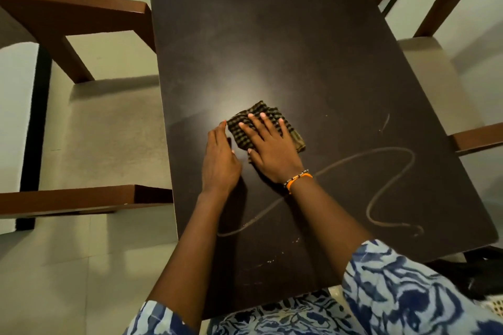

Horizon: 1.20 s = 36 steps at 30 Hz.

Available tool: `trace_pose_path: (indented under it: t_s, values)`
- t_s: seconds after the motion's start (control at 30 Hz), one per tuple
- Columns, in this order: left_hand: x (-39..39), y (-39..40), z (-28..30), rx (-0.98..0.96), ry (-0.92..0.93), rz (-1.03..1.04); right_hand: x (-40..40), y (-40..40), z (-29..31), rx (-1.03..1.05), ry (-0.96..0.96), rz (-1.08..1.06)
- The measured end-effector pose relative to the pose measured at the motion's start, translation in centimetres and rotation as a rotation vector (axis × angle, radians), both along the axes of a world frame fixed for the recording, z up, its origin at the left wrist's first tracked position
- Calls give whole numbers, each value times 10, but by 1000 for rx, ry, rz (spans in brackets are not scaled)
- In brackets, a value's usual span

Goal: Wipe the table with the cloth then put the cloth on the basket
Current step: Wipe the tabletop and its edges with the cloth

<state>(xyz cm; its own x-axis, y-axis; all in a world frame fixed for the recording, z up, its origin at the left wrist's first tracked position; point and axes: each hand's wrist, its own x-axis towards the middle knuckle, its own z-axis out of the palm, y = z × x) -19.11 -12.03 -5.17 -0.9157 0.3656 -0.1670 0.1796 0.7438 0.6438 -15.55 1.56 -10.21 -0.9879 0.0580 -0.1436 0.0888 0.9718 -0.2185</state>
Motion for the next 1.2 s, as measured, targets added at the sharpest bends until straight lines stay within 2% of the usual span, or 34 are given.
trace_pose_path:
  t_s: [0.3,0.47,0.6,0.8,0.93,1.03,1.2]
  values:
    - [17,43,5,9,12,-115,68,172,10,19,-18,-491]
    - [18,40,4,-5,-21,-149,67,172,12,-37,-28,-723]
    - [17,39,5,-11,-21,-157,53,118,10,5,-27,-660]
    - [18,52,2,-96,-4,-199,25,16,10,-29,-62,-212]
    - [24,61,0,-169,-1,-187,32,24,5,-5,-32,6]
    - [28,74,2,-197,11,-191,45,67,4,-20,4,-30]
    - [44,110,1,-254,23,-221,83,169,5,36,21,-336]
